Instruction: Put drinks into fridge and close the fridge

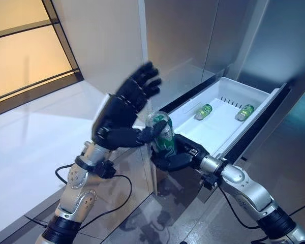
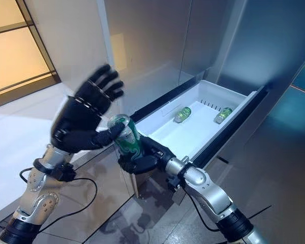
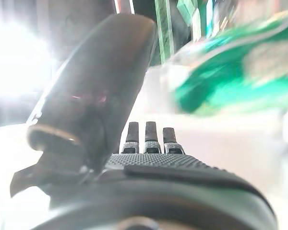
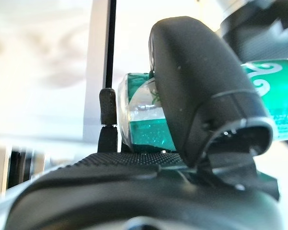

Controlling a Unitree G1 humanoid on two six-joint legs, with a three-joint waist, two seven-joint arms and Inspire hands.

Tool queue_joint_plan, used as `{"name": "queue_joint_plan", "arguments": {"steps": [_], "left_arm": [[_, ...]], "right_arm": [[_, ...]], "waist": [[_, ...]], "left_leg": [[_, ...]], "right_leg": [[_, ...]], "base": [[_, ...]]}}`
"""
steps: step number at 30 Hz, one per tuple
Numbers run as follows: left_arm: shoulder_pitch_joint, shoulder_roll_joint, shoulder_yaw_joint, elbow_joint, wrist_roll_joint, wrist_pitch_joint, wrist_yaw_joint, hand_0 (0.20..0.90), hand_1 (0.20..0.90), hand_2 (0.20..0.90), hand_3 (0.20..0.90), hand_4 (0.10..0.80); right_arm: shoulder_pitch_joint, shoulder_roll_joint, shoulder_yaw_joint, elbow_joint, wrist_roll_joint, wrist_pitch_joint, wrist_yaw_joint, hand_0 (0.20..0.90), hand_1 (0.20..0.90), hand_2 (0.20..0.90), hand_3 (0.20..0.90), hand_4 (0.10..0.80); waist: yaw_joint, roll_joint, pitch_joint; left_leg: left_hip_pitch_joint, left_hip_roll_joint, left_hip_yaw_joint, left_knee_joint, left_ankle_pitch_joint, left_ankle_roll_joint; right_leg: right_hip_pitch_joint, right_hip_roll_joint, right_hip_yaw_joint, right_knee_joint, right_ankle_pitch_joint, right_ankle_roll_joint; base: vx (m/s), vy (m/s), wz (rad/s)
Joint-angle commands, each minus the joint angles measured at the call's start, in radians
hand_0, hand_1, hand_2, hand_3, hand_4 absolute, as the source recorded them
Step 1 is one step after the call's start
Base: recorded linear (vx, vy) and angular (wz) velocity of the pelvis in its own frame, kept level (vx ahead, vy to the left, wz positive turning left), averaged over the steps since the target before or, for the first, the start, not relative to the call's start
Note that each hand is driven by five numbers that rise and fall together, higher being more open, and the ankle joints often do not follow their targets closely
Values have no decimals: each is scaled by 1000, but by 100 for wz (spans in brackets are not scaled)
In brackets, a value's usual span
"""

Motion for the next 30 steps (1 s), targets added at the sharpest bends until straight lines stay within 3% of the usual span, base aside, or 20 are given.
{"name": "queue_joint_plan", "arguments": {"steps": [1,8,13,14,16,20,25,30], "left_arm": [[-159,10,18,-18,35,-88,33,900,900,900,900,800],[-207,27,-42,76,22,45,26,900,900,900,900,800],[-214,14,-104,147,-61,203,-57,900,900,900,900,800],[-207,6,-130,172,-85,266,-77,900,900,900,900,800],[-201,3,-140,183,-92,286,-88,900,900,900,900,800],[-117,-19,-212,240,-155,436,-160,900,900,900,900,800],[-12,-13,-279,246,-132,520,-211,900,900,900,900,800],[45,17,-364,247,-51,548,-279,900,900,900,900,800]], "right_arm": [[-276,44,-169,-10,-10,-104,-126,300,300,300,200,100],[-421,-9,-176,253,-87,-107,-294,300,300,300,200,100],[-521,-78,-160,456,-75,-110,-364,300,300,300,200,100],[-555,-97,-148,529,-87,-108,-388,300,300,300,200,100],[-574,-114,-139,565,-77,-114,-396,300,300,300,200,100],[-665,-187,-102,776,-145,-98,-421,300,300,300,200,100],[-698,-248,-54,929,-233,-43,-379,300,300,300,200,100],[-707,-278,-57,1064,-280,-32,-320,300,300,300,200,100]], "waist": [[12,-42,-66],[36,-47,-56],[61,-46,-52],[70,-45,-49],[75,-44,-46],[109,-41,-31],[131,-34,-12],[146,-23,16]], "left_leg": [[-29,-45,-75,43,-52,9],[-26,-48,-89,48,-56,5],[-26,-48,-99,51,-55,0],[-18,-47,-104,48,-62,-2],[-16,-47,-105,49,-61,-2],[-19,-50,-119,55,-59,-5],[-29,-48,-134,52,-44,-7],[-56,-47,-142,64,-33,-8]], "right_leg": [[8,0,-31,85,-104,35],[20,-6,-64,89,-110,33],[32,-12,-87,88,-111,34],[41,-12,-93,87,-120,35],[45,-14,-98,87,-120,35],[54,-17,-115,87,-120,34],[53,-18,-129,90,-122,31],[39,-23,-139,97,-121,31]], "base": [[20,-11,6],[23,-5,12],[61,4,22],[48,9,16],[77,10,19],[95,18,17],[57,11,25],[17,-5,27]]}}
